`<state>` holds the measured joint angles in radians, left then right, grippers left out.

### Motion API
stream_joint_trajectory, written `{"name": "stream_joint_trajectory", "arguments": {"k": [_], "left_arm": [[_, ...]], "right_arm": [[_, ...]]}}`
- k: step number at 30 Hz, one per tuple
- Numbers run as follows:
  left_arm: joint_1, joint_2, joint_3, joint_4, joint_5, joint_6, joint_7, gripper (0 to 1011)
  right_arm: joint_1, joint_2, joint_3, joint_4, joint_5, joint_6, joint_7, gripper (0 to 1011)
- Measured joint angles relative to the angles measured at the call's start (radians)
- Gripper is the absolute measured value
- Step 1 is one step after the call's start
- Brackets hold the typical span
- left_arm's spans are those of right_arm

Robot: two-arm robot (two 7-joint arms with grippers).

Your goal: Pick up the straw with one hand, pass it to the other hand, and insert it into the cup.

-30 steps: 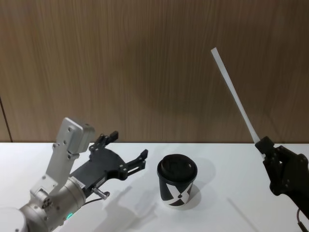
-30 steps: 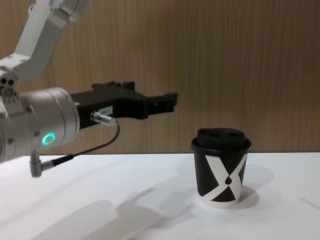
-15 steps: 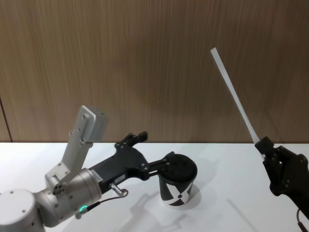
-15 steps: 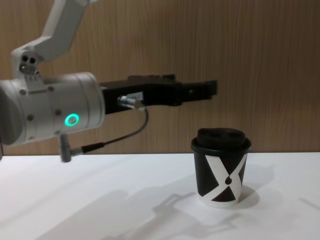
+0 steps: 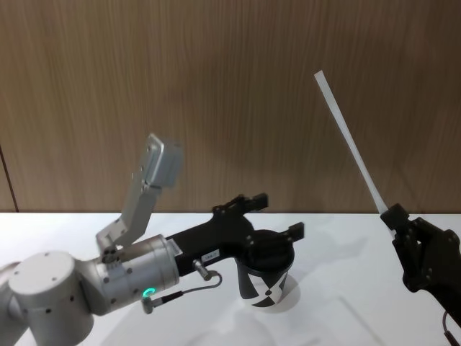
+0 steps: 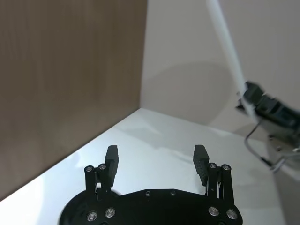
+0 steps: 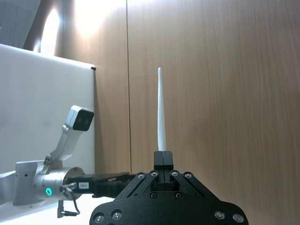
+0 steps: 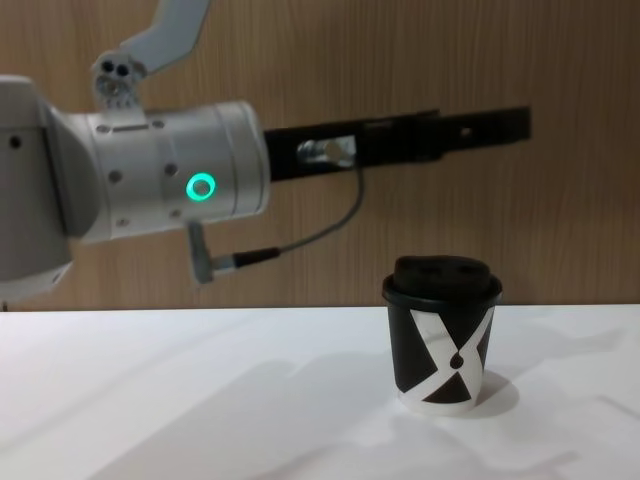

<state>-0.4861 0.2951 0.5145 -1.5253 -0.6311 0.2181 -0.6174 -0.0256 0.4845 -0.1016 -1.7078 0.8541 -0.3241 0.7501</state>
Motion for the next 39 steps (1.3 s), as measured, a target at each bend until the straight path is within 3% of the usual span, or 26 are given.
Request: {"name": "stream_joint_trajectory", "arguments": {"k": [7, 20, 39], "left_arm": [[-0.037, -0.029, -0.001, 0.031, -0.072, 0.038, -0.063, 1003], [-0.088, -0.068, -0.036, 0.104, -0.215, 0.09, -0.161, 1003], [-0.132, -0.094, -0.036, 0.191, -0.331, 0.132, -0.295, 1003]], "right_arm": [[0.0, 0.0, 0.0, 0.0, 0.0, 0.0, 0.0, 0], [0.0, 0.0, 0.0, 0.0, 0.0, 0.0, 0.0, 0], [0.0, 0.0, 0.0, 0.0, 0.0, 0.0, 0.0, 0]]}}
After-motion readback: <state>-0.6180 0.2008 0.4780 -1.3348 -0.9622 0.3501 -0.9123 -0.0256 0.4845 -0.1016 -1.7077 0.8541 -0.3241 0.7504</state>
